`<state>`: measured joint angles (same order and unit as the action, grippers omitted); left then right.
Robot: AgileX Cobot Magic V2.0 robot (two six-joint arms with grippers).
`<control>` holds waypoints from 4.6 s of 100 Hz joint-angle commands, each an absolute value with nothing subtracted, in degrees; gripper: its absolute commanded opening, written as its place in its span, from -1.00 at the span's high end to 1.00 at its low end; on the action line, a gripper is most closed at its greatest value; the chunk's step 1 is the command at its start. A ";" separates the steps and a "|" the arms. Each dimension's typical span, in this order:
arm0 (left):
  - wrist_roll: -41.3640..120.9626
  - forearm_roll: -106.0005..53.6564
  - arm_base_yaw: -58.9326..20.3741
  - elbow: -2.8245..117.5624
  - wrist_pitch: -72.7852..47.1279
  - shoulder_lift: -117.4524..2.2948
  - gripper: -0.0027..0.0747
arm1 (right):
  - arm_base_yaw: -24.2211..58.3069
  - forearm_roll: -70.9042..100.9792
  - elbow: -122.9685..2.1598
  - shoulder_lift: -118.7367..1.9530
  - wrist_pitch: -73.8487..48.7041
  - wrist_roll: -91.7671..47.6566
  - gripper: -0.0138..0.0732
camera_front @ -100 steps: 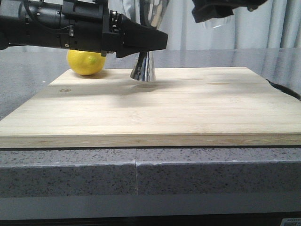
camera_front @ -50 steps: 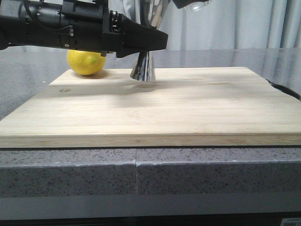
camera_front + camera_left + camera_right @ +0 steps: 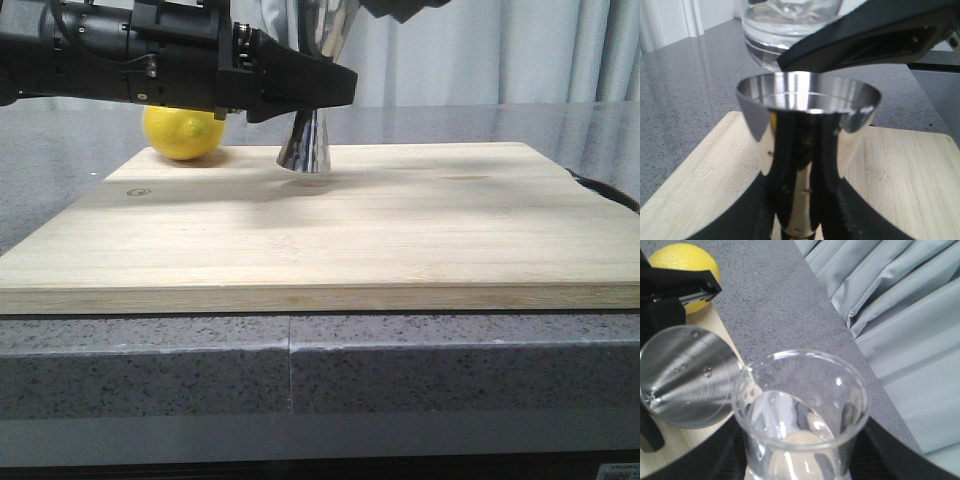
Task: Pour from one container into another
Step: 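Lift the beaker with the right gripper above the jigger's cup, then tilt the beaker with the right gripper, pouring liquid into the jigger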
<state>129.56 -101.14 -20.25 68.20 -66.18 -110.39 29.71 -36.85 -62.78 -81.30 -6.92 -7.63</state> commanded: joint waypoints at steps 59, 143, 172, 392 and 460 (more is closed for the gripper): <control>128.93 -106.09 -20.59 69.90 -72.84 -107.62 0.78 | 29.82 -50.43 -64.89 -78.80 0.00 -8.20 0.04; 128.93 -106.09 -20.59 69.90 -72.84 -107.62 0.78 | 29.82 -64.02 -64.89 -78.80 0.89 -8.20 0.04; 128.93 -106.09 -20.59 69.90 -72.84 -107.62 0.78 | 29.82 -66.23 -64.89 -78.80 0.89 -8.20 0.04; 128.93 -106.09 -20.59 69.90 -72.84 -107.62 0.78 | 29.82 -75.42 -64.89 -78.80 0.00 -8.20 0.04; 128.93 -106.09 -20.59 69.90 -72.84 -107.62 0.78 | 29.82 -78.47 -64.89 -78.80 0.00 -8.20 0.04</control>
<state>129.56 -101.14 -20.25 68.20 -66.18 -110.39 29.71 -77.08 -62.78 -81.30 -1.16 -7.73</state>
